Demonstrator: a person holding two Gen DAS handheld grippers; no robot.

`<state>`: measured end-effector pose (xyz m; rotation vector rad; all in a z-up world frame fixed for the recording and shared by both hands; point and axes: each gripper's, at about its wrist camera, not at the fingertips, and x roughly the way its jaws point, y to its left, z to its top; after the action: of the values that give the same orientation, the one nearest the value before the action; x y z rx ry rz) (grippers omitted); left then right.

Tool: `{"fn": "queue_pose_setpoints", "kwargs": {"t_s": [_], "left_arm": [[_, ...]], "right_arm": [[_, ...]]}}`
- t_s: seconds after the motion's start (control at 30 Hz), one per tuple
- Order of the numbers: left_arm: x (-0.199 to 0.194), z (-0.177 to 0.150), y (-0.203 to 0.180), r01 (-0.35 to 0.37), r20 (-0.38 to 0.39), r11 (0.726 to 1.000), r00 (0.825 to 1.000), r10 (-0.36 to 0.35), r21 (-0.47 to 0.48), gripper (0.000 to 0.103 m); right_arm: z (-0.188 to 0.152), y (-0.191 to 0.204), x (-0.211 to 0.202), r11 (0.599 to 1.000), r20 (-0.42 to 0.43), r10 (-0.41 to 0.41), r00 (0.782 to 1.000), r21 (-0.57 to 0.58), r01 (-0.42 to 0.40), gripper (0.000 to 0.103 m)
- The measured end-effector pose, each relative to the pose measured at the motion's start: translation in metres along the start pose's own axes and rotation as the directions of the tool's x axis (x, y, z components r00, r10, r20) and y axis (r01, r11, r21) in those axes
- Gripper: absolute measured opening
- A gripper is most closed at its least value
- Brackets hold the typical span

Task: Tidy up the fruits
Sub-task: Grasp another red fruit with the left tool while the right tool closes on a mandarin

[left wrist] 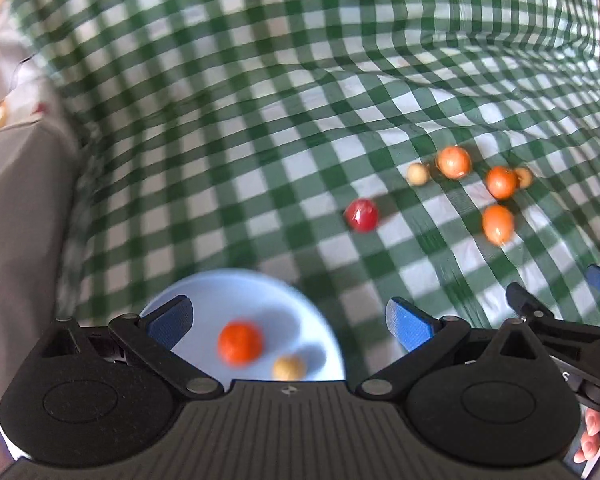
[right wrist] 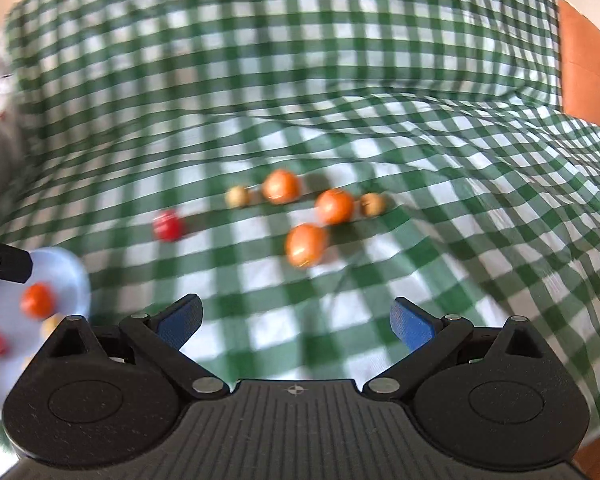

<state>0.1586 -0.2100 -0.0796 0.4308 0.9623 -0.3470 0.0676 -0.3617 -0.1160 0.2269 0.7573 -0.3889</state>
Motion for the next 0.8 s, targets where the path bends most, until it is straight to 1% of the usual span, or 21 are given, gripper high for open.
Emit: {"fn": "queue_pose_setpoints", "kwargs": {"t_s": [0.07, 0.17, 0.27, 0.37, 0.4, 0.43, 0.53, 0.6, 0.63, 0.67, 0.7, 0.73, 0.77, 0.8], "left_arm": [[0.029, 0.015, -0.012, 0.0, -0.006, 1.0, 1.0, 0.0, 0.026, 0.103], [0.07, 0.031, -0.025, 0.0, -0.022, 0.998, 1.0, 0.001, 0.056, 0.103], [0.105, 0.043, -0.034, -0.008, -0.028, 0.998, 1.0, 0.01, 0.058, 0.103], [0.131, 0.05, -0.039, -0.011, -0.031, 0.997, 0.999, 0.013, 0.077, 0.103], [0.138, 0.052, -0.04, -0.005, -0.036, 0.996, 0.999, 0.008, 0.085, 0.103], [0.139, 0.052, -0.037, 0.007, -0.018, 0.997, 1.0, -0.006, 0.071, 0.103], [0.143, 0.055, -0.032, 0.029, -0.021, 0.998, 0.999, -0.028, 0.048, 0.103], [0.143, 0.055, -0.031, 0.031, -0.023, 0.999, 0.999, -0.03, 0.037, 0.103], [0.141, 0.054, -0.031, 0.028, -0.022, 0.999, 0.999, -0.027, 0.036, 0.096], [0.134, 0.053, -0.032, 0.043, -0.012, 0.998, 0.999, -0.042, 0.044, 0.077], [0.129, 0.052, -0.034, 0.066, -0.008, 0.996, 0.998, -0.066, 0.057, 0.063], [0.123, 0.052, -0.038, 0.073, -0.011, 0.995, 0.997, -0.073, 0.075, 0.034], [0.119, 0.051, -0.041, 0.057, -0.012, 0.994, 0.998, -0.057, 0.089, 0.031], [0.115, 0.05, -0.042, 0.026, 0.005, 0.996, 1.0, -0.026, 0.089, 0.031]], "right_arm": [[0.006, -0.01, 0.026, 1.0, 0.008, -0.017, 1.0, 0.01, 0.017, 0.1], [0.01, -0.013, 0.061, 0.999, 0.022, -0.039, 0.999, 0.0, 0.039, 0.1], [0.013, -0.014, 0.092, 0.999, 0.036, -0.036, 0.999, -0.002, 0.036, 0.1], [0.008, -0.015, 0.111, 1.0, 0.038, -0.03, 0.999, 0.005, 0.03, 0.1], [0.004, -0.015, 0.115, 0.999, 0.055, -0.035, 0.998, 0.0, 0.035, 0.102], [0.004, -0.013, 0.116, 0.999, 0.069, -0.041, 0.997, -0.006, 0.041, 0.102], [0.004, -0.014, 0.117, 0.999, 0.072, -0.036, 0.997, -0.003, 0.037, 0.102], [0.005, -0.013, 0.118, 0.999, 0.074, -0.038, 0.996, -0.006, 0.039, 0.102], [0.005, -0.012, 0.118, 0.999, 0.076, -0.039, 0.996, -0.009, 0.04, 0.096], [0.005, -0.012, 0.117, 0.999, 0.084, -0.033, 0.996, -0.008, 0.034, 0.087], [0.004, -0.011, 0.111, 1.0, 0.1, -0.024, 0.995, -0.01, 0.025, 0.058], [0.004, -0.01, 0.107, 1.0, 0.112, -0.01, 0.994, -0.017, 0.012, 0.04], [0.004, -0.009, 0.105, 1.0, 0.114, 0.004, 0.993, -0.027, -0.001, 0.036], [0.004, -0.008, 0.104, 1.0, 0.117, 0.001, 0.993, -0.029, 0.002, 0.036]]}}
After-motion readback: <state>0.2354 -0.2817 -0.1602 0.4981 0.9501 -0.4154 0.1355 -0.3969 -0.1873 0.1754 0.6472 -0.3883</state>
